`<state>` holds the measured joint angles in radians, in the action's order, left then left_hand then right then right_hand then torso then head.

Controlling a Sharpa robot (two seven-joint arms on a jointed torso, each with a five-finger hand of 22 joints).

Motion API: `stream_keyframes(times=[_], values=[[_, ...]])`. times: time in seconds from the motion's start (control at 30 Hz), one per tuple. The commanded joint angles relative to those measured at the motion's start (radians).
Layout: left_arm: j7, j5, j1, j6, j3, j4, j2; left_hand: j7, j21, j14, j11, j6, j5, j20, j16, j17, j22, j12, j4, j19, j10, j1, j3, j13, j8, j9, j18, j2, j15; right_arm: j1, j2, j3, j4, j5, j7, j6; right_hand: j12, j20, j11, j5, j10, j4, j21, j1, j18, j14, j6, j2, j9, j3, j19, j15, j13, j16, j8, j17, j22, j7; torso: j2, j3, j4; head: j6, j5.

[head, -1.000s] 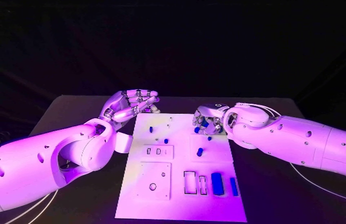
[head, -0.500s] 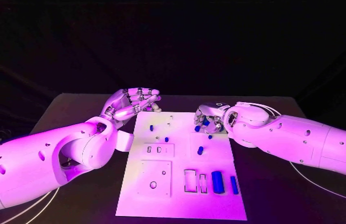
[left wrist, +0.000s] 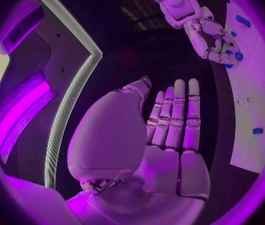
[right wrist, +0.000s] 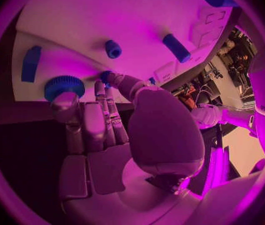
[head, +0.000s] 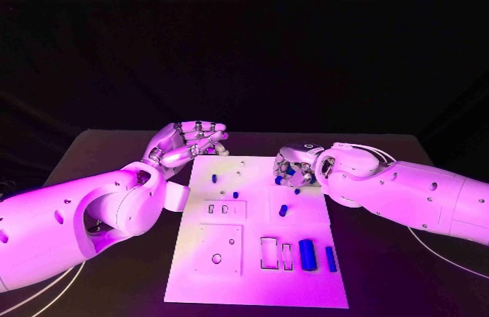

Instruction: Assemble the parts on the task board

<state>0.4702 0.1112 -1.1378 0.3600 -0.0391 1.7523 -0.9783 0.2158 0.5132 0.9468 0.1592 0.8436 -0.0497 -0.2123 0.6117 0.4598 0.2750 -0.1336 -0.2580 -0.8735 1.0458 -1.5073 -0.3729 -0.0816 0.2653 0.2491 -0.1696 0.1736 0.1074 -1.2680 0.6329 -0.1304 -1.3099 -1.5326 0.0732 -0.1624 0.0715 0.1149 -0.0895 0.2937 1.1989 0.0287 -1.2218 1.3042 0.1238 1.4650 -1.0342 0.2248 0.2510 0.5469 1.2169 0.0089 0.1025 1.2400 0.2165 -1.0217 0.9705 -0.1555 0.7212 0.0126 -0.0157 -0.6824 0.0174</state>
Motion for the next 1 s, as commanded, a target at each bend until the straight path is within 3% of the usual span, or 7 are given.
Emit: stream_keyframes(times=[0.03, 0.77, 1.0], values=[[0.005, -0.006, -0.002, -0.022, -0.001, 0.003, 0.002, 0.009, 0.008, -0.011, 0.006, -0.009, -0.002, -0.001, 0.008, 0.003, 0.003, 0.007, 0.003, 0.009, -0.003, -0.001, -0.008, 0.0, 0.0, 0.002, -0.008, -0.002, 0.001, 0.002, -0.004, 0.0, 0.0, -0.005, -0.006, -0.002, 0.001, -0.001, 0.001, -0.004, 0.007, -0.007, -0.006, -0.004, -0.007, 0.013, -0.006, -0.006, 0.001, 0.001, 0.008, -0.002, 0.001, 0.005, 0.006, -0.001, 0.001, 0.001, 0.0, -0.0001, -0.0006, -0.001, 0.0], [0.003, -0.008, -0.002, -0.026, -0.002, 0.005, 0.002, 0.01, 0.01, -0.012, 0.006, -0.009, -0.002, -0.001, 0.009, 0.003, 0.005, 0.007, 0.004, 0.011, -0.002, -0.001, -0.01, 0.0, 0.0, 0.002, -0.008, -0.002, 0.001, 0.019, -0.029, 0.0, 0.023, -0.004, 0.013, -0.009, -0.01, 0.002, -0.007, -0.009, -0.018, -0.022, -0.001, -0.02, -0.006, 0.003, 0.019, 0.017, 0.008, -0.01, 0.0, 0.004, -0.001, 0.001, 0.001, 0.02, -0.002, -0.006, 0.003, 0.0002, -0.0007, -0.011, 0.004], [0.002, -0.008, -0.002, -0.028, -0.002, 0.004, 0.003, 0.01, 0.01, -0.012, 0.006, -0.009, -0.002, -0.001, 0.009, 0.003, 0.005, 0.007, 0.004, 0.011, -0.002, -0.001, -0.01, 0.0, 0.0, 0.002, -0.008, -0.002, 0.001, 0.02, -0.029, 0.0, 0.022, 0.001, 0.011, -0.073, -0.001, 0.003, -0.002, -0.003, 0.0, -0.035, -0.009, -0.024, -0.008, 0.003, 0.012, 0.009, 0.016, -0.009, 0.008, 0.001, 0.006, 0.009, 0.009, 0.013, 0.014, -0.001, 0.002, 0.0002, -0.0007, -0.011, 0.004]])
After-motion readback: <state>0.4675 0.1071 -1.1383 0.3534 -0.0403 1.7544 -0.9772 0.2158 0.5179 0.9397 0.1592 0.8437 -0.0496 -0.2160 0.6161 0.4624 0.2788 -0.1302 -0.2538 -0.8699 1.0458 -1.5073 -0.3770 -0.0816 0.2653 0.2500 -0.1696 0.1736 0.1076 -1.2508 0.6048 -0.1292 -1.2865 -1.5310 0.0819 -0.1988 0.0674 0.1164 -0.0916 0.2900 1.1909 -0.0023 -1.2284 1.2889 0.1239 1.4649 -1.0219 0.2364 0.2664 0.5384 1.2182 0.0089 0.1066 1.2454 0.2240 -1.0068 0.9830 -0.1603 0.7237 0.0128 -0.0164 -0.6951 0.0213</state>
